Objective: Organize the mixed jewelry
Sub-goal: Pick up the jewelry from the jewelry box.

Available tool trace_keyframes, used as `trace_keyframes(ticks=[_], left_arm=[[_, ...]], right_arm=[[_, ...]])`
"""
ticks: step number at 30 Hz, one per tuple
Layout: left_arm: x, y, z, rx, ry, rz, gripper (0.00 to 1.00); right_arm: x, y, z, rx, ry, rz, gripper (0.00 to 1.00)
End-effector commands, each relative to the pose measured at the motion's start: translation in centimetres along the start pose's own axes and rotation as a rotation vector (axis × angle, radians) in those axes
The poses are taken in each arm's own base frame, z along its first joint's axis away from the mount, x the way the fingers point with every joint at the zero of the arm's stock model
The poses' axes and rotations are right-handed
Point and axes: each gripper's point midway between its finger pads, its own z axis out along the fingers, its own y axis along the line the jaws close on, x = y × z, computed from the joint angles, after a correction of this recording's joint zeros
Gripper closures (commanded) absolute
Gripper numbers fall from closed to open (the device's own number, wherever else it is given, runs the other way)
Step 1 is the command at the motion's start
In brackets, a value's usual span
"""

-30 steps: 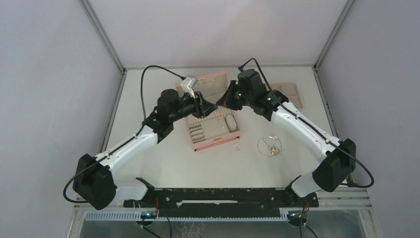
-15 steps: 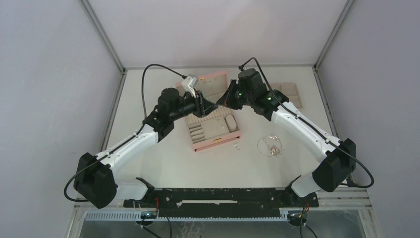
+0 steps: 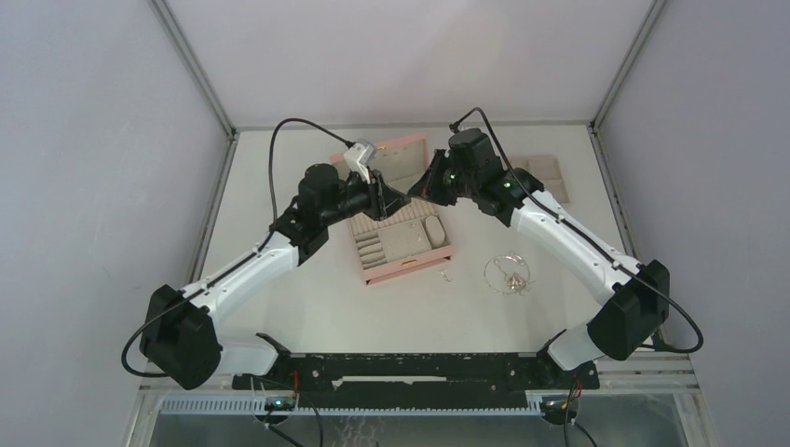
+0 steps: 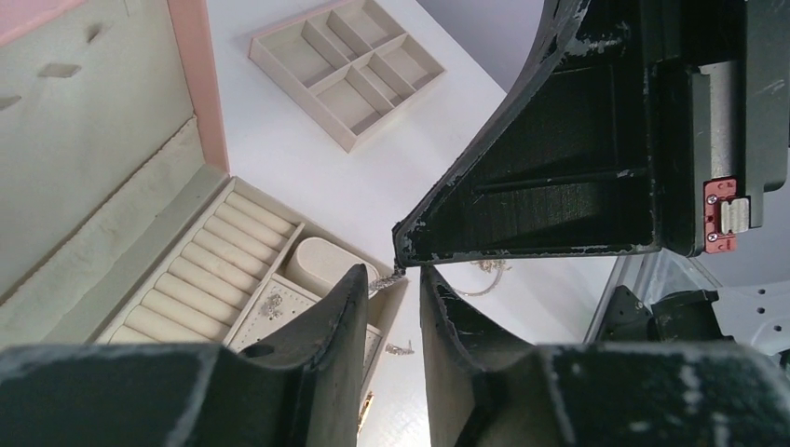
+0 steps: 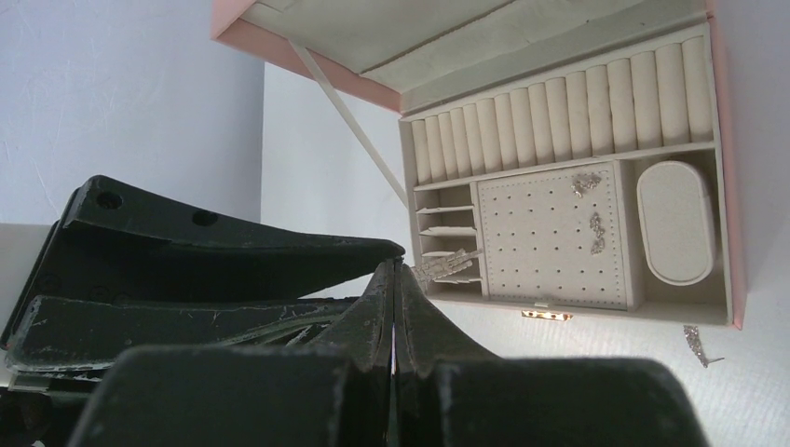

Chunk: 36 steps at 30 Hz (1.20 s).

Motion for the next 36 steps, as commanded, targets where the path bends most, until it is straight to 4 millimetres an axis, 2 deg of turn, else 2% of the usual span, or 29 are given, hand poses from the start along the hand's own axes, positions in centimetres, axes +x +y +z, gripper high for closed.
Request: trace_keyframes(ticks=[1, 5, 16, 22, 27, 36], left_arm=[[-2.98, -1.05, -0.10, 0.018, -0.074, 0.076, 0.68], [-2.65, -1.20, -0.10, 0.033, -0.062, 0.090, 0.71], [-2.87, -1.54, -0.11, 0.048, -0.063, 0.111, 0.64], [-2.35, -1.81, -0.11, 0.062, -0.049, 0.134, 0.65], [-2.14, -1.70, -0.17, 0.056, -0.041, 0.143, 0.69], [-3.06, -1.31, -0.04, 0.021, -0.071, 0.115, 0.67]], right_arm=[[-0.12, 0.89, -0.14, -0.042, 0.001, -0.018, 1.00], [-0.15, 0.92, -0.09, -0.045, 0.001, -0.018, 1.00], [-0.16, 0.92, 0.02, -0.047, 0.003, -0.017, 1.00], [-0.14, 0.91, -0.04, -0.046, 0.003, -0.017, 1.00], [-0.12, 0.90, -0.06, -0.046, 0.004, -0.017, 1.00], [-0.02, 0.95, -0.16, -0.046, 0.005, -0.020, 1.00]])
